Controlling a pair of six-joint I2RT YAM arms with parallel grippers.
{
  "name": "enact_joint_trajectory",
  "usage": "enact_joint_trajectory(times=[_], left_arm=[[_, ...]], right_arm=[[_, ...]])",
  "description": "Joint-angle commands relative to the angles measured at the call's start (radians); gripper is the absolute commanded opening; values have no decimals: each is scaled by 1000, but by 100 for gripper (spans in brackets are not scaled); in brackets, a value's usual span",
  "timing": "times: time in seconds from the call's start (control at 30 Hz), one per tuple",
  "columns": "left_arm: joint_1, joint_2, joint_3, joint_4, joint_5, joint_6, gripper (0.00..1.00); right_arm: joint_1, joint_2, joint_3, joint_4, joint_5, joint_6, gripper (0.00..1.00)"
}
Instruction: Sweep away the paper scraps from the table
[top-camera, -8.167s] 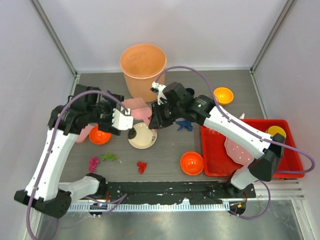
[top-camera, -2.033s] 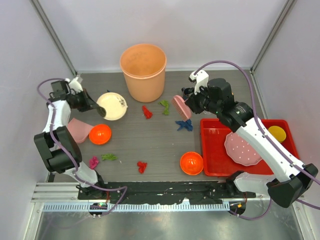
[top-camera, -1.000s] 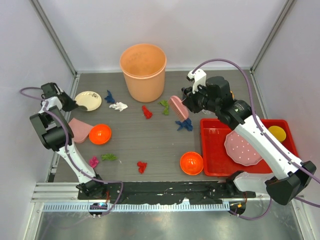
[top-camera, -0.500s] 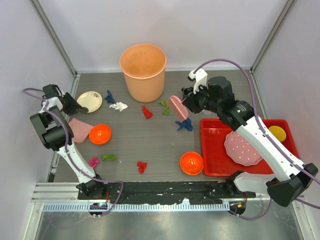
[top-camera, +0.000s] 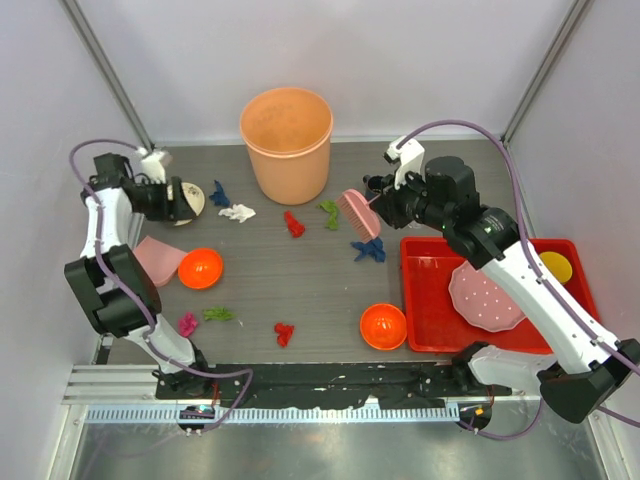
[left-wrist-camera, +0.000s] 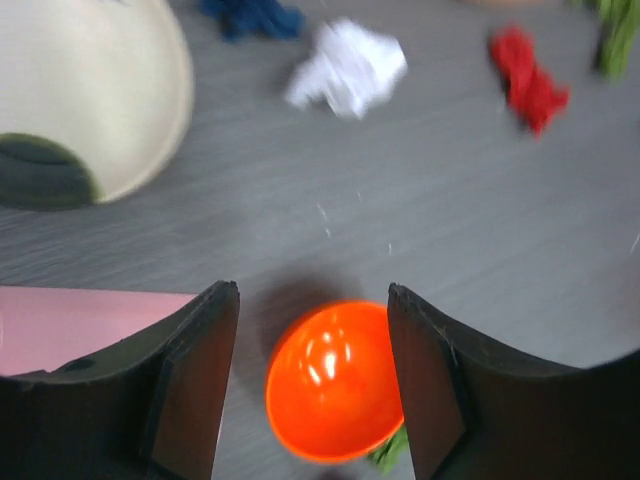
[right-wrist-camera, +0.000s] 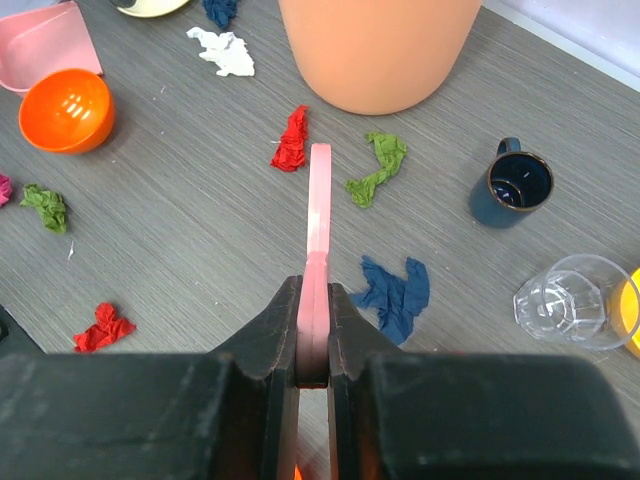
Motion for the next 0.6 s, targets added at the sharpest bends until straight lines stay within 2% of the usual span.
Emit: enact_joint_trajectory(times=[0.0,0.13,0.4,0.57], left_arm=[[-73,-21,-24,-432,-74,566,65],[-78,-33,-115,-403,-155,654,69],[-92,-24,-169,-303,-189,644,68],[-109,24,-209,-235,-258,634,59]], right_arm=[[-3,-33,-2,31,-18,3,1],[-3,-44,-27,44,-25,1,1],[-3,-55,-45,44,-45,-16,1],[-3,-52,-45,44,-45,-26,1]])
